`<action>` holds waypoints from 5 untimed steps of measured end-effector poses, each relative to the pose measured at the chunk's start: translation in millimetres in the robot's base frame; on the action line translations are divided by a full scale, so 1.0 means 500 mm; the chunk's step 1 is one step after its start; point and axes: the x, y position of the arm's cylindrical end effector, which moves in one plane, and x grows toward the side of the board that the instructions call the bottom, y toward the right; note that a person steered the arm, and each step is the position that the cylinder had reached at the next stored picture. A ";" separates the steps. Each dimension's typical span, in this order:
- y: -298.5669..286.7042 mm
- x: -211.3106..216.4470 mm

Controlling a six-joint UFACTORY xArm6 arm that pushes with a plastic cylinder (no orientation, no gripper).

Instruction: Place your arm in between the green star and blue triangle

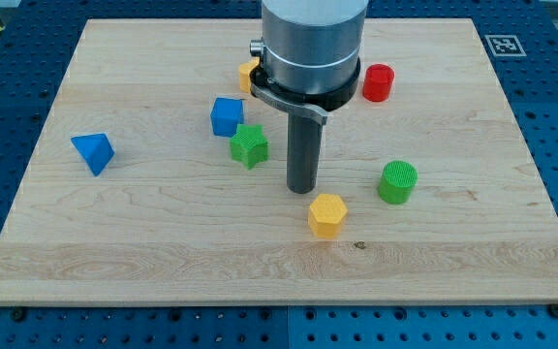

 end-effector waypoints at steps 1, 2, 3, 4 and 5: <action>-0.004 -0.011; -0.062 -0.021; -0.157 -0.021; -0.236 -0.021; -0.301 -0.021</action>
